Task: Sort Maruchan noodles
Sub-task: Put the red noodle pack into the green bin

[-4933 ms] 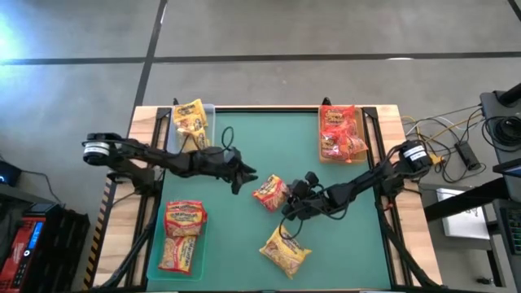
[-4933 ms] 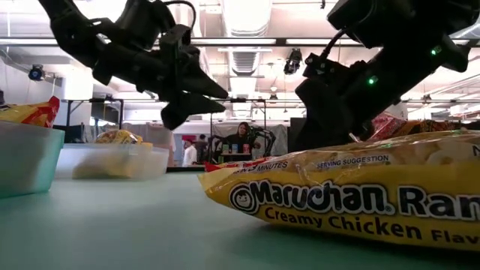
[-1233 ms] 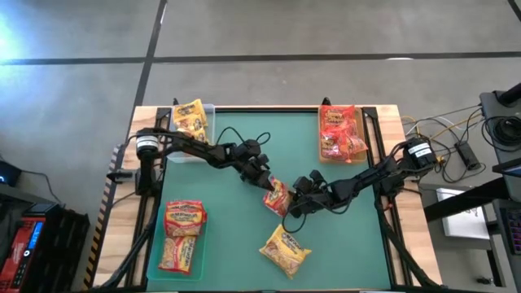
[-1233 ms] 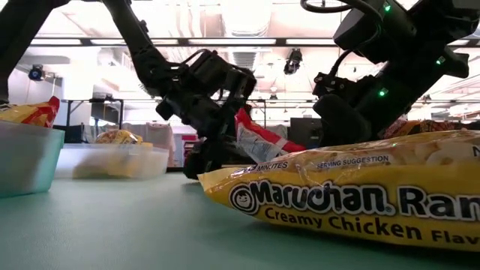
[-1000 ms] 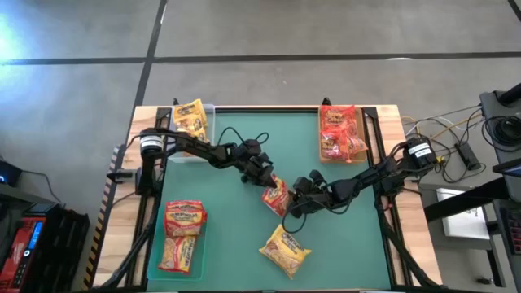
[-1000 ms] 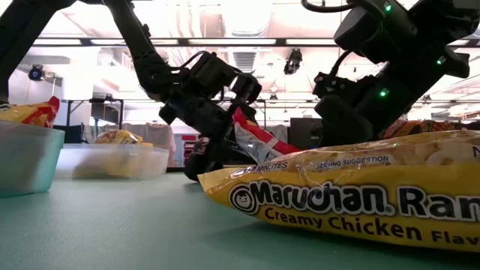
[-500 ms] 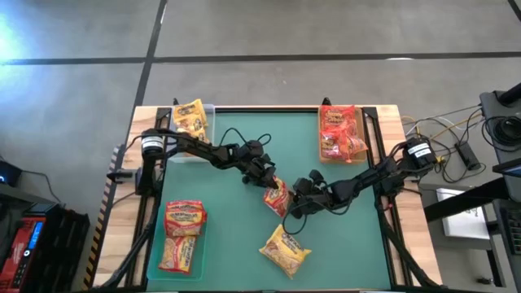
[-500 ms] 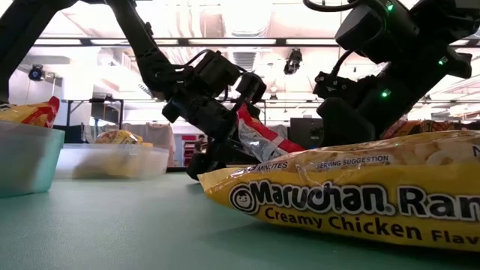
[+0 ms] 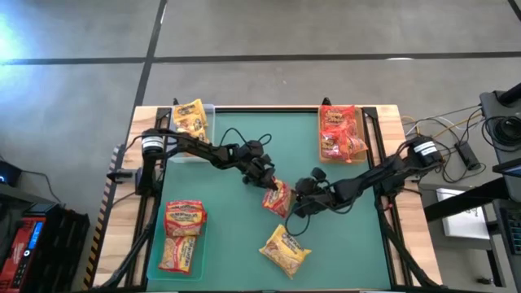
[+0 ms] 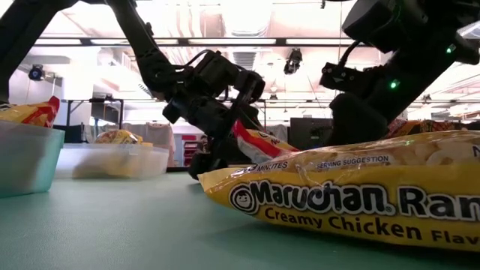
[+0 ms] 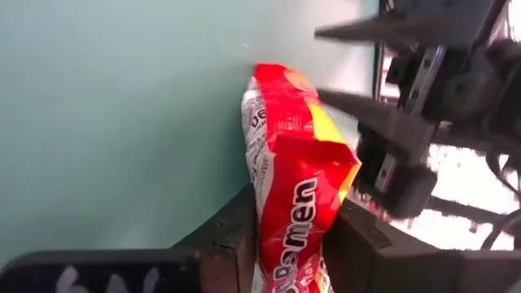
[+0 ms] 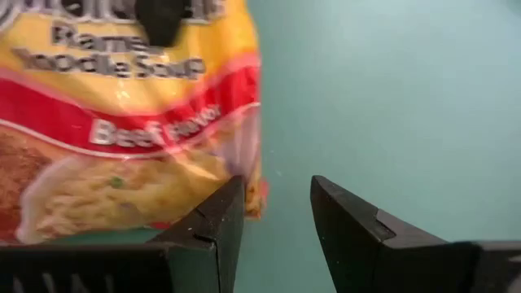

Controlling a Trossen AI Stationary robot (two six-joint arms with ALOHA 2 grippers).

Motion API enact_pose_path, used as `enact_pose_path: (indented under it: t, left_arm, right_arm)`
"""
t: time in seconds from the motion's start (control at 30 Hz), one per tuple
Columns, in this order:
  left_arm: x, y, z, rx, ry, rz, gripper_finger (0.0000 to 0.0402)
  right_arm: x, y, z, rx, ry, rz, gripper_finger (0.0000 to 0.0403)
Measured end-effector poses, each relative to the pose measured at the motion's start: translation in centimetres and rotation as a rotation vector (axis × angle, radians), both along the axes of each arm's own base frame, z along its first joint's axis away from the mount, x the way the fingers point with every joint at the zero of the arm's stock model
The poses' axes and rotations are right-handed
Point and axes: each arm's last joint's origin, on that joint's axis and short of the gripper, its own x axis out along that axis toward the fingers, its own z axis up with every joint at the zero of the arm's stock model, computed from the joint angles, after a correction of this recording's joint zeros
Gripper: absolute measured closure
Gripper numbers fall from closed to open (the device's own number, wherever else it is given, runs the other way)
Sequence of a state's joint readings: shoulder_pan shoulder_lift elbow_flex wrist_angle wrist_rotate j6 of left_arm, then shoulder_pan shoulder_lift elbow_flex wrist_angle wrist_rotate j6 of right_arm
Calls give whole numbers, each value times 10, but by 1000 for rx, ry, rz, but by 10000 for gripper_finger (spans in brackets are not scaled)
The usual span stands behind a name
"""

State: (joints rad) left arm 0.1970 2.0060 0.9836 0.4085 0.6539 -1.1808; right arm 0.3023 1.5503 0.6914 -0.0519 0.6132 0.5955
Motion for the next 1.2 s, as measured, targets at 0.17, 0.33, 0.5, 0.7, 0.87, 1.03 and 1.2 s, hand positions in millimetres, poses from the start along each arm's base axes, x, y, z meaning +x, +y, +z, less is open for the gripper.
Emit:
enact_pose_path:
  t: [0.17,0.33,0.5,0.7,0.87,1.03,1.2]
  left_arm:
    - [0,3,1,25,-44,-59,319]
    - [-2,7,6,22,-102,-138,318]
    - [-3,3,19,53,-193,-235,318]
    - [-6,-16,44,67,-279,-350,318]
    - [-23,-44,64,78,-201,-450,318]
    - [-57,-80,94,181,-84,-548,317]
    - [-98,-114,122,330,35,-594,317]
  right_arm:
    - [-12,-4,10,6,40,-38,271]
    - [-21,-6,18,23,58,-75,271]
    - [-23,-7,14,21,74,-82,271]
    - [-23,-7,3,59,73,-154,271]
    - [-26,-6,-5,125,90,-185,271]
    - [-26,-5,-7,156,95,-181,271]
    - [-23,-4,-5,156,68,-157,271]
